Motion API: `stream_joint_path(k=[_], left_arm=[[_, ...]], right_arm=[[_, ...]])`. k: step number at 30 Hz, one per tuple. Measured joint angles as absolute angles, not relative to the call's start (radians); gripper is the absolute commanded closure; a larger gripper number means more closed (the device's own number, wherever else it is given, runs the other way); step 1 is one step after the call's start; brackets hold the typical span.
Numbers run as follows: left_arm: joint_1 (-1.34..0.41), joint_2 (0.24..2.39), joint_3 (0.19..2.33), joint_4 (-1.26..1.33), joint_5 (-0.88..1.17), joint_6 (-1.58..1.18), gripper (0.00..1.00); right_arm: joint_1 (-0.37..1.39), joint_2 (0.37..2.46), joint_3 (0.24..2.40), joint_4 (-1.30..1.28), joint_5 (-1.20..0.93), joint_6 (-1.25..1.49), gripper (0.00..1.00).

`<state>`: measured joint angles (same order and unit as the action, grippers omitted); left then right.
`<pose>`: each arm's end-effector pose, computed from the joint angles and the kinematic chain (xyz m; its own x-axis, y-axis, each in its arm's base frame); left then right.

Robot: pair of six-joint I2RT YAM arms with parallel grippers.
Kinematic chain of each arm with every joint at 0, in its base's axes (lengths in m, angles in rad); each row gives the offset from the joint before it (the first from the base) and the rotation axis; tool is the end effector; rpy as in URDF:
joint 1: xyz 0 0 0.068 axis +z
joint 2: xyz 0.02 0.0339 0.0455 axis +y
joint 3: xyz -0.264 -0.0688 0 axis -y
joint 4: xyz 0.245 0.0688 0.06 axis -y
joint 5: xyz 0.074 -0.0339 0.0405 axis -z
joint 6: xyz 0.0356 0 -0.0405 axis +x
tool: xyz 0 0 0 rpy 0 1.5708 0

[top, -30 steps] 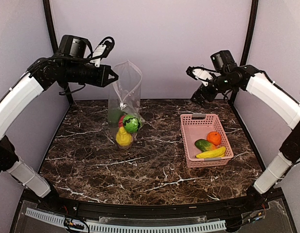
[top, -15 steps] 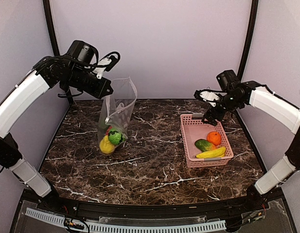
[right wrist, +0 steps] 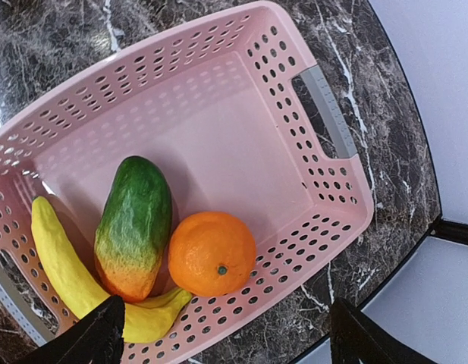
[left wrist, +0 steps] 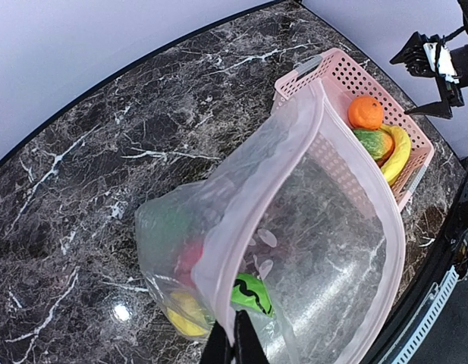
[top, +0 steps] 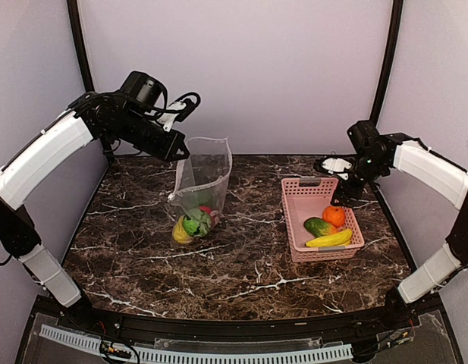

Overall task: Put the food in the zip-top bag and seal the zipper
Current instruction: Adjust the zipper food storage bag at the center of the board, then pick up the fake fruit from the bin.

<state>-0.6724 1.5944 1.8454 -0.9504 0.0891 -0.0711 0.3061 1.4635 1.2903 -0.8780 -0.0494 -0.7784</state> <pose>0.2581 -0.2095 0.4259 -0.5502 0.3476 -0.7592 0.6362 0.7634 -0.1115 0.2834 0.0914 0.2978 -0.3616 -0.8497 -0.3836 -0.8121 0.4892 -0.3181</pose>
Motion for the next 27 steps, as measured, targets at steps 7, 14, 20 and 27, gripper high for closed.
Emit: stream_joint_path(k=[7,14,20,27], left_arm=[[-0.672,1.594,1.805,-0.928,0.126,-0.106,0.99],[-0.672,1.594,1.805,-0.915,0.145,-0.117,0.99],[-0.672,1.594,1.803,-0.915,0.151,-0.117,0.99],[-0.672,1.595,1.8,-0.915,0.159,-0.117,0.99]], right_arm=[[0.304,1.464,1.262,-0.918,-0.053,-0.875,0.18],[0.286,1.488,1.262,-0.936,-0.051,-0.932,0.28],[0.27,1.567,1.273,-0.963,-0.054,-0.976,0.3],[0.234,1.646,1.32,-0.991,-0.054,-1.023,0.19]])
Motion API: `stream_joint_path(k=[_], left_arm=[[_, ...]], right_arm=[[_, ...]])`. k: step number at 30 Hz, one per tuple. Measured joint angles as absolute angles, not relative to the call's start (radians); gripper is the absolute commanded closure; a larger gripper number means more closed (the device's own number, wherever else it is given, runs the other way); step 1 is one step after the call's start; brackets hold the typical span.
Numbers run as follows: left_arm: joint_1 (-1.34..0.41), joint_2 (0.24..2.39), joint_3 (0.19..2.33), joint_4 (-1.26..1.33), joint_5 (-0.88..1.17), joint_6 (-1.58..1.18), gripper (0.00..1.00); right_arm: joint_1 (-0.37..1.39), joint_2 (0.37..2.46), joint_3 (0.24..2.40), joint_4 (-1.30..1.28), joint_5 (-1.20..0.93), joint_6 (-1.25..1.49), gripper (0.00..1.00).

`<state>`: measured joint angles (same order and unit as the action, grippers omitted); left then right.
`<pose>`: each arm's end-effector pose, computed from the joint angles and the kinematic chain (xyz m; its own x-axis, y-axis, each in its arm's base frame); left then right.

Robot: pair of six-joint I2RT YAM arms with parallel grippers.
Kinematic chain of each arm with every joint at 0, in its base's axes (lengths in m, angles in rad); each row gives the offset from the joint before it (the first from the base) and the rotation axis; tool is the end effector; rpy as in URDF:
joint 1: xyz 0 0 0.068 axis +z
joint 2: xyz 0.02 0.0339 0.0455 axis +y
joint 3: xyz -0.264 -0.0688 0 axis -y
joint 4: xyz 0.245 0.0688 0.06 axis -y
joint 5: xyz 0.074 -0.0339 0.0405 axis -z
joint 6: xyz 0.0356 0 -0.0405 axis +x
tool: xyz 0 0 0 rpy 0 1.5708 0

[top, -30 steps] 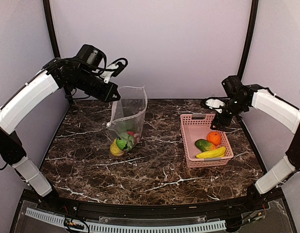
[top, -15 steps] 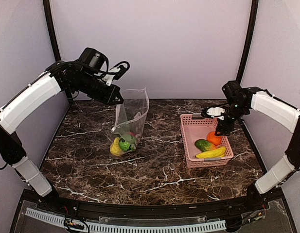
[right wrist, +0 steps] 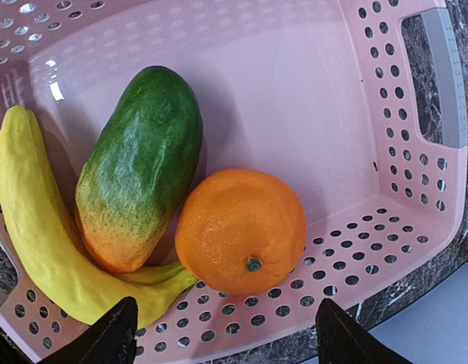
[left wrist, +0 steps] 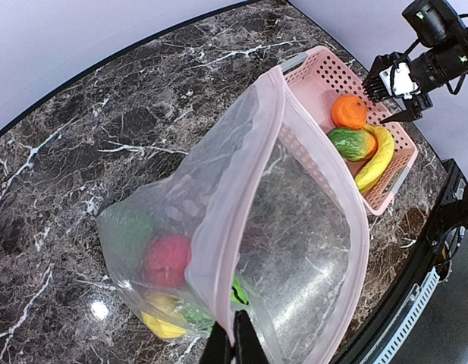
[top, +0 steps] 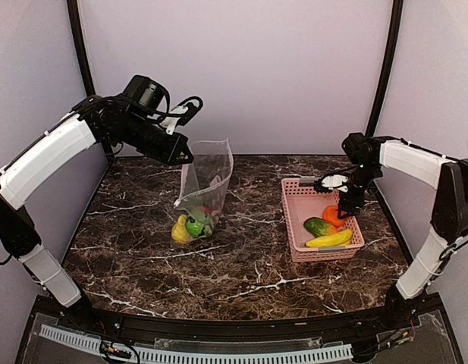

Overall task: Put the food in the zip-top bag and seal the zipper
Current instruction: Pick up the fake fruit from the bin.

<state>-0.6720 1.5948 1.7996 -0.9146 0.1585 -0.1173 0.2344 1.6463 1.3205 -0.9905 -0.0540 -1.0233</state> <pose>0.2601 -0.2141 0.4149 -0.5894 0.3212 -0.7412 0.6439 0.7409 -0.1909 0.3096 0.0759 0.2492 -0.2807 -0.9436 -0.1756 -0.9313 0.3120 -0.1878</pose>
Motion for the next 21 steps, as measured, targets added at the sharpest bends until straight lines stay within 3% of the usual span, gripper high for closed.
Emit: stream_joint_path(k=[21], left_arm=[[-0.672,1.593,1.756,-0.904,0.176,-0.135,0.99]], right_arm=[[0.226,1.808,1.39,-0.992,-0.026,-1.107,0.28]])
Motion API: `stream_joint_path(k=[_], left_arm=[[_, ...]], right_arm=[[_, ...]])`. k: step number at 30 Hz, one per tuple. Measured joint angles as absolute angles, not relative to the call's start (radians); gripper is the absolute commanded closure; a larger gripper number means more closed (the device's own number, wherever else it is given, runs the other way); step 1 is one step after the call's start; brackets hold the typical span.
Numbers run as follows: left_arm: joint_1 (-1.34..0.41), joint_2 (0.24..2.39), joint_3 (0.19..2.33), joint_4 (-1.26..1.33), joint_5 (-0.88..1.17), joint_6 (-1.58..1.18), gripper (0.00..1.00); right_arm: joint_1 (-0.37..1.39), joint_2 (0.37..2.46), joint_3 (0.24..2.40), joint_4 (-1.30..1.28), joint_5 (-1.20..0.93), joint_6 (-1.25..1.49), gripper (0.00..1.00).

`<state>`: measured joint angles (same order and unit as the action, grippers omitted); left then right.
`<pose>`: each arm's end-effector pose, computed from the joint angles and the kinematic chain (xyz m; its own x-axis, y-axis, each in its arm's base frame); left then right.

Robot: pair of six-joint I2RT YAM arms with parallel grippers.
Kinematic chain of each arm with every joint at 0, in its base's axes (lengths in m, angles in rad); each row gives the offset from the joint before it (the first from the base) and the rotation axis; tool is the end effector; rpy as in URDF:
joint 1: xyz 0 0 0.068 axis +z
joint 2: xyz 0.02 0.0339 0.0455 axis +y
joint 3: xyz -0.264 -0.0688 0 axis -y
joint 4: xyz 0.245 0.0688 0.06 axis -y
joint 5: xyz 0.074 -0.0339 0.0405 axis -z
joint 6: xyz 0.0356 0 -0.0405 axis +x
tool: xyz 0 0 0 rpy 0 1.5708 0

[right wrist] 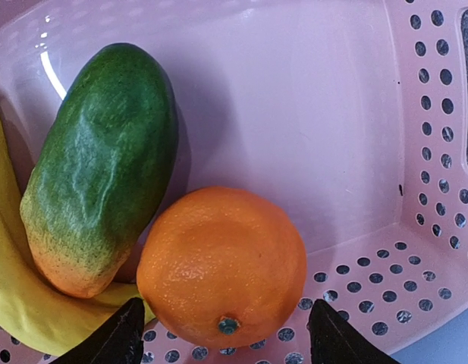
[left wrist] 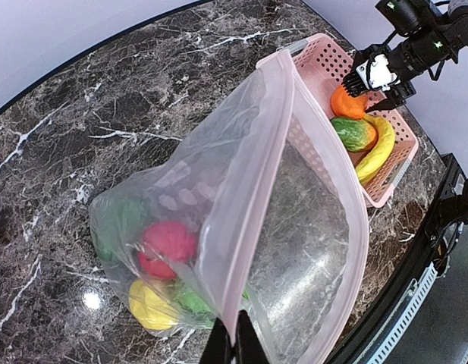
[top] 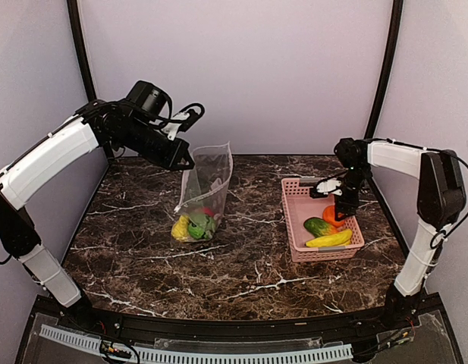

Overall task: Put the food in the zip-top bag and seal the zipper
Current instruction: Pick up the fake fruit from the bin.

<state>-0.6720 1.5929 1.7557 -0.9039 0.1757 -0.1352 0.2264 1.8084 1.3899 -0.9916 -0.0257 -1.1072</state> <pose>0.2609 -0.2155 0.4027 -0.6197 0.3234 -0.7151 0.6362 0.7406 -0.2164 0.3388 0.0790 0.2172 -0.2258 -0.9696 -0.0942 -0.9625 0.2370 -0.1318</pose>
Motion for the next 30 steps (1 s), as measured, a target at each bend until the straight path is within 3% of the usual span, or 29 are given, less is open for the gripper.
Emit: stream_joint_path(k=[7,14,24,30], left_arm=[[-0.672,1.589,1.732,-0.888,0.181,-0.144,0.99],[-0.672,1.588,1.723,-0.882,0.187,-0.147,0.99],[-0.672,1.587,1.706,-0.856,0.199,-0.147,0.99],[-0.672,1.587,1.693,-0.835,0.207,-0.153,0.99]], right_arm=[[0.226,1.848,1.404,-0.994,-0.024,-1.107,0.35],[0.226,1.866,1.431,-1.014,-0.021,-1.095,0.55],[0.226,1.865,1.492,-1.063,-0.034,-1.071,0.59],[0.237,1.806,1.599,-1.136,-0.162,-1.031,0.6]])
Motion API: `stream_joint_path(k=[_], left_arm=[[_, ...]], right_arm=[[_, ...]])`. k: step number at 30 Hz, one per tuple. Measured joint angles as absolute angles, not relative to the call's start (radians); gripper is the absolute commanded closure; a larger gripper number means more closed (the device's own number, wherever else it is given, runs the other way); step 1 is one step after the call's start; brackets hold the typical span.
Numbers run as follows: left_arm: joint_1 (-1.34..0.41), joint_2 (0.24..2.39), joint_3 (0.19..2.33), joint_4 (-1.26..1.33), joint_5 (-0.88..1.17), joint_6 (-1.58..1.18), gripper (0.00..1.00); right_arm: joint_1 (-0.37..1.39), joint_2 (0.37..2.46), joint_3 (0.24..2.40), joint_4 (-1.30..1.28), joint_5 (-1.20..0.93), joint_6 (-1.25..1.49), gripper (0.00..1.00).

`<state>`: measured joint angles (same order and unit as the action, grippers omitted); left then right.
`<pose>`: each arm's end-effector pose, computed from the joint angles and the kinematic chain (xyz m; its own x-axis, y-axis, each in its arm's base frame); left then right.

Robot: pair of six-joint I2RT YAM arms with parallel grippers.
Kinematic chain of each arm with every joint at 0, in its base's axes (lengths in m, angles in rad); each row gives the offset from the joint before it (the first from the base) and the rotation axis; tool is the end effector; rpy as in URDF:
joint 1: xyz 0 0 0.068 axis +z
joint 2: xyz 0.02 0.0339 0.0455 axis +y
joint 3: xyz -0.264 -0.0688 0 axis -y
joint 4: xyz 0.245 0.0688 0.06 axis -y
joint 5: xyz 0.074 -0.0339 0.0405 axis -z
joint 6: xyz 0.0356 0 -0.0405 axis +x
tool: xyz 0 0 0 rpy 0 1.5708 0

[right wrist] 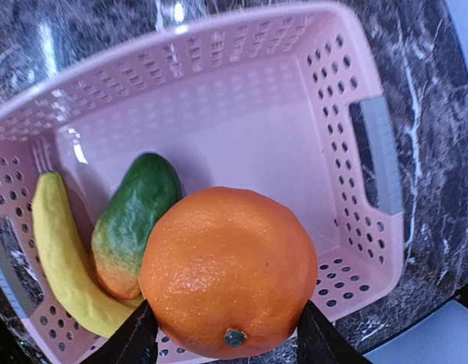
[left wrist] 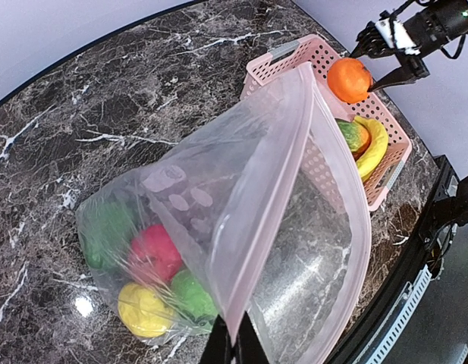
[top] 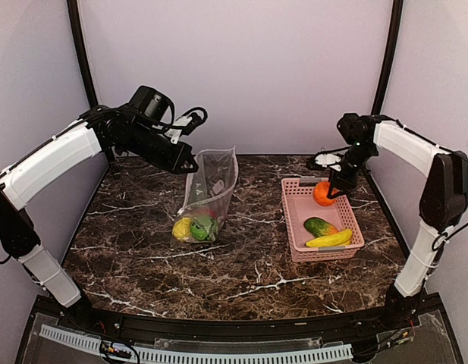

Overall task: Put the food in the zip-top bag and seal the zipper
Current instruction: Pick up the fake fruit from the bin, then place the fake fruit in the zipper food storage bag.

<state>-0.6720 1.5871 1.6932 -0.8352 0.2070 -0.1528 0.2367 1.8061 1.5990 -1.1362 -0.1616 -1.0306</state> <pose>0.2637 -0.2191 0.3906 -0.6263 0.3079 -0.7162 0.6414 0.7258 -0.2488 0.3469 0.0896 0.2722 -0.2583 -0.9330 -0.2504 -0.9494 0.2931 -0.1128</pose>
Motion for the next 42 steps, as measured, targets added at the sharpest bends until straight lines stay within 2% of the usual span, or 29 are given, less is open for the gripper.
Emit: stream_joint_path(k=[9,15,28,34,42], left_arm=[[-0.672,1.587,1.647,-0.773,0.213,-0.171,0.99],[-0.672,1.586,1.631,-0.75,0.204,-0.185,0.99],[-0.672,1.539,1.587,-0.678,0.201,-0.207,0.99],[-0.672,1.534,1.579,-0.667,0.203,-0.218,0.99],[-0.672,1.46,1.541,-0.633,0.219,-0.241,0.99]], right_arm=[[0.324,1.721,1.81,-1.251,-0.469,-0.966,0.63],[0.414,1.721,1.855,-1.253,-0.619,-0.913,0.61],[0.587,1.697,1.977,-0.98,-0.821,-0.654,0.6],[0.649,1.782,2.072,-0.863,-0.842,-0.526,0.59],[0.714,1.9,2.083,-0.832,-0.751,-0.441,0.59]])
